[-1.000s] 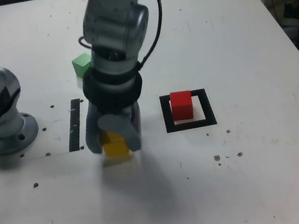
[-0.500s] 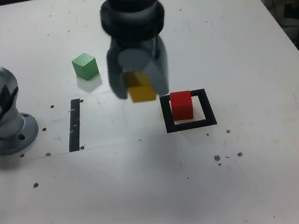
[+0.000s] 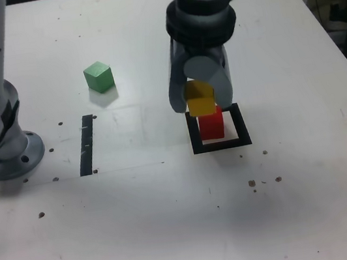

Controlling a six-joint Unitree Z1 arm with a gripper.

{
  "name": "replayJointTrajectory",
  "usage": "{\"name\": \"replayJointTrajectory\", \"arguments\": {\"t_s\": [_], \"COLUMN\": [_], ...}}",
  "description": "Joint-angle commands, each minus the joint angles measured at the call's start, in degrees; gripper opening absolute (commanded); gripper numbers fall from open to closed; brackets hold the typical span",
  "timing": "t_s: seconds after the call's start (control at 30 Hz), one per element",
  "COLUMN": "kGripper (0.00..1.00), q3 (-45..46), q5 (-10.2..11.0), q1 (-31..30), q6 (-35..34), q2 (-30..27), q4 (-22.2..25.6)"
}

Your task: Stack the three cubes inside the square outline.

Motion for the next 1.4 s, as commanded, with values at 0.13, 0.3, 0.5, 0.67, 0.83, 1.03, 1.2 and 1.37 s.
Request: {"name": "replayJointTrajectory", "arguments": {"t_s": [0.13,0.3,0.5,0.67,0.83,1.03,1.2,1.37], "kGripper": [0.24,0.24,0.25,0.27,0.28,0.28,0.28,0.28], "q3": [-0.6,-1.2,-2.4,-3.1,-3.1,-2.9,-3.0,-3.1], "q5": [-0.7,-1.3,-1.7,-1.5,-1.5,-2.1,-2.3,-2.4], "q1": [1.9,2.3,2.3,2.3,2.7,3.0,3.1,3.2], "q6": [1.7,2.2,2.3,2.4,2.4,2.4,2.5,2.5], "q2": [1.4,2.5,4.3,4.7,5.2,5.9,6.4,6.4], "q4": [0.2,0.1,0.1,0.2,0.2,0.2,0.2,0.3]}}
